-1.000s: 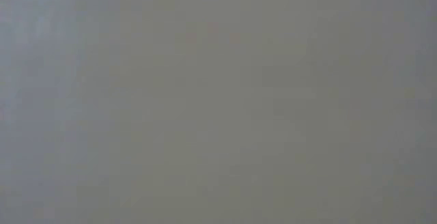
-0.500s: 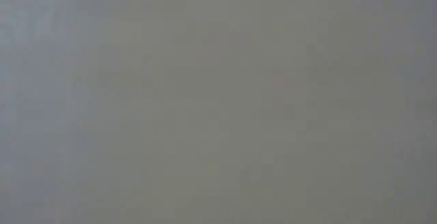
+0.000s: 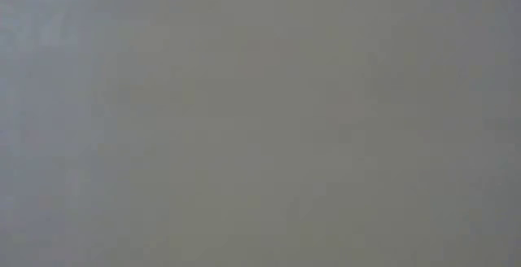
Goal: Pick and place Granola Bars by type
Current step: Put the yellow granola bar into the transparent bin
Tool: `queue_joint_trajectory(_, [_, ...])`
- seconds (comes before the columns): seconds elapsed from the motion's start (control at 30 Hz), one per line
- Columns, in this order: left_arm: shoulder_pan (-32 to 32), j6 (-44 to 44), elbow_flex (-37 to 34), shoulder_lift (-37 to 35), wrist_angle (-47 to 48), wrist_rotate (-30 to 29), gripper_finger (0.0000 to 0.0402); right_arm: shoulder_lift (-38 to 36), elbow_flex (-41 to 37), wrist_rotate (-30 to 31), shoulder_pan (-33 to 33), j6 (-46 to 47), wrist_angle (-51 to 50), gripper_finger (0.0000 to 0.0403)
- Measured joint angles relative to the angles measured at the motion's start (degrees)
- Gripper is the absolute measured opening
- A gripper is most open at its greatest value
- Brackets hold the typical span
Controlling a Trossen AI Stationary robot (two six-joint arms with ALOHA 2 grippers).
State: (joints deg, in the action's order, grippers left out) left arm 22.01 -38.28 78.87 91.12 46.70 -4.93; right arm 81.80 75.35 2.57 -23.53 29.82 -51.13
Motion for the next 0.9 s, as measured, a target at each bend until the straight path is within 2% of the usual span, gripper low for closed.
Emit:
queue_joint_trajectory(0.13, [1.2,-11.4,0.8,0.9,0.0,1.0,0.0147,0.0,0.0,0.0,0.0,0.0,0.0,0.0189])
queue_joint_trajectory(0.23, [1.7,-16.1,0.6,0.9,0.1,1.8,0.0147,0.0,0.0,-0.7,0.0,-0.1,0.0,0.0189])
queue_joint_trajectory(0.4, [1.7,-17.4,0.6,0.9,0.1,3.2,0.0147,-0.3,0.0,-7.4,0.0,-2.3,-1.0,0.0189])
queue_joint_trajectory(0.6, [1.5,-18.9,0.6,2.3,0.0,3.7,0.0147,-4.0,0.0,-7.5,0.1,-6.9,-4.1,0.0189])
queue_joint_trajectory(0.9, [1.5,-19.6,0.5,5.6,-1.6,3.7,0.0147,-10.7,0.0,-7.3,0.3,-8.3,-4.9,0.0189])
